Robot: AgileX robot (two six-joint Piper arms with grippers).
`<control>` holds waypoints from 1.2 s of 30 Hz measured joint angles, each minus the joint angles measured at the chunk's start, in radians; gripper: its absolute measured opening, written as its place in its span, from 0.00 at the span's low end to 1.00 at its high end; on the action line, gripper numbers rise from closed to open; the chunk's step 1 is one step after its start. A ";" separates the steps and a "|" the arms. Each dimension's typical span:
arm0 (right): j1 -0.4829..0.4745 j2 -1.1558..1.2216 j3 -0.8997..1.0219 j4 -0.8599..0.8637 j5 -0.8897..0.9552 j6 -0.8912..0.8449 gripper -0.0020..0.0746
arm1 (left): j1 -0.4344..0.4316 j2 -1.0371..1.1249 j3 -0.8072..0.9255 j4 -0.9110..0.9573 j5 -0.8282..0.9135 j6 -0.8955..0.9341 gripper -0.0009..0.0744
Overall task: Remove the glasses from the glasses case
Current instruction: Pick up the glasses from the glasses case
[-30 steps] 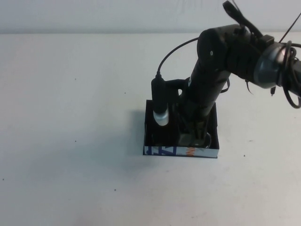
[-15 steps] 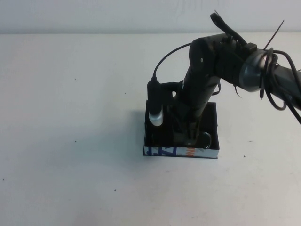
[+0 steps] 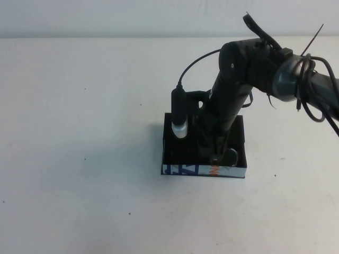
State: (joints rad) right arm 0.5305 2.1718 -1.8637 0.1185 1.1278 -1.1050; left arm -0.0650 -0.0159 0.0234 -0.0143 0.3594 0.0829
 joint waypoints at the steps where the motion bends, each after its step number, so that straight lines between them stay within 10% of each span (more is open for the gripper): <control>1: -0.002 0.000 0.000 0.004 0.000 0.000 0.48 | 0.000 0.000 0.000 0.000 0.000 0.000 0.01; 29: -0.002 0.028 0.000 0.028 -0.010 0.016 0.49 | 0.000 0.000 0.000 0.000 0.000 0.000 0.01; 36: -0.002 0.055 0.002 0.019 -0.012 0.020 0.34 | 0.000 0.000 0.000 0.000 0.000 0.000 0.01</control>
State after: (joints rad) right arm 0.5289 2.2271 -1.8621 0.1380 1.1160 -1.0850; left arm -0.0650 -0.0159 0.0234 -0.0143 0.3594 0.0829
